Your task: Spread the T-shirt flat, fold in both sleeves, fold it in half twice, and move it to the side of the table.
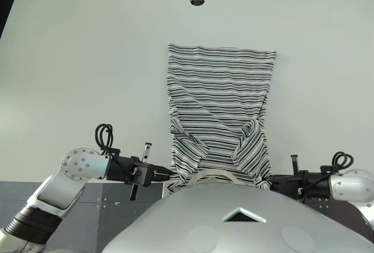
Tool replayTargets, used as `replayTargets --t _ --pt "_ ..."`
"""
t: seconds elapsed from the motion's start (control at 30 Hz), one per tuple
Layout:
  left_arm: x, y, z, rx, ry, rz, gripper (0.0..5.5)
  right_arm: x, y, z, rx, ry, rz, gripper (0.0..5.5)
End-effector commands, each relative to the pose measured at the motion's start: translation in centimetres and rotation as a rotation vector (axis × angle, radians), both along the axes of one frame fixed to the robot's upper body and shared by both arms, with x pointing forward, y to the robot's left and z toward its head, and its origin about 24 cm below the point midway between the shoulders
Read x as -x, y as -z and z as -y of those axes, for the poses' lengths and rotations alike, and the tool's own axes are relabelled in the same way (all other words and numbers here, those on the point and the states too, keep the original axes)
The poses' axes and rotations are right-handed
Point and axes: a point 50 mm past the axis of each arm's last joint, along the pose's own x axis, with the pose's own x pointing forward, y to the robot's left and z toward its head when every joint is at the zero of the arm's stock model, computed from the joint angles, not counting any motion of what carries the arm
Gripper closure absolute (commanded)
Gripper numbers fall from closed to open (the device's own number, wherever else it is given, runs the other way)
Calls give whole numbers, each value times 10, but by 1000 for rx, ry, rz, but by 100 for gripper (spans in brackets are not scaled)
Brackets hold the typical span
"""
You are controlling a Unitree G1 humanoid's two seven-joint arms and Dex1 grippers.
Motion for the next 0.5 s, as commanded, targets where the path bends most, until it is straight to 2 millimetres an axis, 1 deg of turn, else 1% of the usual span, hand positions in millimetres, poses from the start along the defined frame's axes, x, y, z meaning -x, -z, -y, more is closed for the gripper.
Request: replayTargets --t 0.03,0.13,0.23,0.27,0.33,0.4,0.5 --pt "-33 -4 -1 -16 -167 107 540 -36 -15 -2 -106 152 183 538" --pt "-60 -7 -2 -2 -324 133 540 -51 -24 -4 -201 240 211 538" --pt "-94 -12 -2 24 -499 167 540 -77 -31 -5 -266 376 263 538" --pt "-105 -13 -1 33 -545 172 540 -85 -31 -4 -269 420 258 538" --pt "-118 -12 1 34 -603 178 540 -98 -26 -4 -257 455 243 538" --pt "-136 -8 5 40 -679 173 540 -114 -18 -6 -253 511 217 538" --pt "-160 0 10 27 -788 178 540 -132 -10 -5 -262 575 181 538"
